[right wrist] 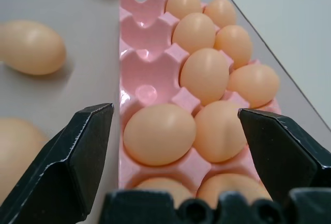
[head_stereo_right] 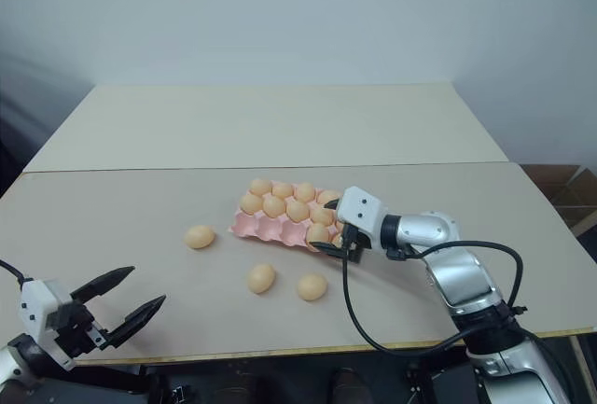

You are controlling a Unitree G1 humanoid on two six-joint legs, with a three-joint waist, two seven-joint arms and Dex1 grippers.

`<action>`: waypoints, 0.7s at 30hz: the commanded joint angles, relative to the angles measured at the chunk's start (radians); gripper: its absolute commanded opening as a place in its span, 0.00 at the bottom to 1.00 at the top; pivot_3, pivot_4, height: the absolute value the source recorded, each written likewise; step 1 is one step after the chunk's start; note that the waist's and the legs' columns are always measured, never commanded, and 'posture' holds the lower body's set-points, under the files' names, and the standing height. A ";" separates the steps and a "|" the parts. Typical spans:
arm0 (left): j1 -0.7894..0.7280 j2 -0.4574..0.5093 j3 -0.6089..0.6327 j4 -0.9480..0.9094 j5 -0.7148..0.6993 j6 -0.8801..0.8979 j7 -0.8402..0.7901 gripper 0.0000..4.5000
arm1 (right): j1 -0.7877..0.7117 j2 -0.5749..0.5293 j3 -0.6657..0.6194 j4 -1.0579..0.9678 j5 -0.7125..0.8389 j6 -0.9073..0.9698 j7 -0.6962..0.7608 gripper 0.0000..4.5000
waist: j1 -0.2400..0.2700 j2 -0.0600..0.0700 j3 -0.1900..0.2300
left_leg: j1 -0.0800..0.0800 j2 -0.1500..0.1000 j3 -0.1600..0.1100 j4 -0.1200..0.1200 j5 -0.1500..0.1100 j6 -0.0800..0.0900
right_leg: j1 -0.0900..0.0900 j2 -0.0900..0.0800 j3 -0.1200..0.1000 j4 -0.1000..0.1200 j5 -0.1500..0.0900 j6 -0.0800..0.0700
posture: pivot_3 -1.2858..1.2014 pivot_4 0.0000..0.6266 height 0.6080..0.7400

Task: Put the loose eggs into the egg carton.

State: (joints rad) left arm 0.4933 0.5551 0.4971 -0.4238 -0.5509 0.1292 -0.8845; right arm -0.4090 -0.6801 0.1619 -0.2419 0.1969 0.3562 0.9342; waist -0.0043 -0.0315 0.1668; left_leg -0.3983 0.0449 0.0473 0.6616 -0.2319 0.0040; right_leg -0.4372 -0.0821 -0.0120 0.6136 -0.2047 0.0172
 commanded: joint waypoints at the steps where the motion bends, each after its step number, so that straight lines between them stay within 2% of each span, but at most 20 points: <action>1: -0.001 0.018 0.012 -0.028 -0.004 -0.021 -0.013 1.00 | 0.063 -0.108 -0.139 -0.149 0.133 0.068 0.092 0.99 | 0.005 0.000 0.000 | -0.001 0.000 0.000 0.000 0.000 0.000 | -0.001 0.000 0.000 0.000 0.000 0.000 | 0.52 0.24 1.00; 7: 0.010 0.071 0.066 0.018 -0.022 -0.025 -0.075 1.00 | 0.226 -0.340 -0.295 -0.278 0.255 0.142 0.250 0.99 | 0.010 0.000 0.000 | 0.000 0.002 0.001 0.000 0.000 0.000 | -0.001 0.001 0.001 0.000 0.000 -0.001 | 0.52 0.24 1.00; 10: -0.021 0.094 0.090 0.051 -0.024 -0.018 -0.077 1.00 | 0.300 -0.410 -0.354 -0.314 0.282 0.148 0.293 0.99 | 0.011 0.000 0.000 | 0.001 0.004 0.002 0.000 0.000 0.000 | -0.001 0.004 0.001 0.000 0.000 -0.002 | 0.52 0.24 1.00; 15: -0.044 0.103 0.099 0.052 -0.022 -0.010 -0.081 1.00 | 0.349 -0.425 -0.378 -0.334 0.277 0.132 0.286 0.99 | 0.011 0.000 0.000 | 0.004 0.005 0.002 0.000 0.000 -0.001 | 0.000 0.005 0.001 0.000 0.001 -0.002 | 0.52 0.24 1.00; 21: -0.048 0.093 0.084 0.023 -0.014 0.002 -0.064 1.00 | 0.339 -0.385 -0.336 -0.350 0.258 0.124 0.229 0.99 | 0.013 0.000 0.000 | 0.003 0.005 0.004 0.000 0.000 -0.001 | 0.000 0.005 0.002 0.000 0.001 -0.003 | 0.52 0.24 1.00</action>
State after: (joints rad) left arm 0.4470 0.6428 0.5705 -0.3681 -0.5537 0.1347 -0.9571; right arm -0.0570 -1.0783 -0.1739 -0.5616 0.4537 0.5003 1.1856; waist 0.0084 -0.0320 0.1668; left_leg -0.3958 0.0498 0.0510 0.6617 -0.2321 0.0033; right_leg -0.4379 -0.0773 -0.0096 0.6132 -0.2034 0.0143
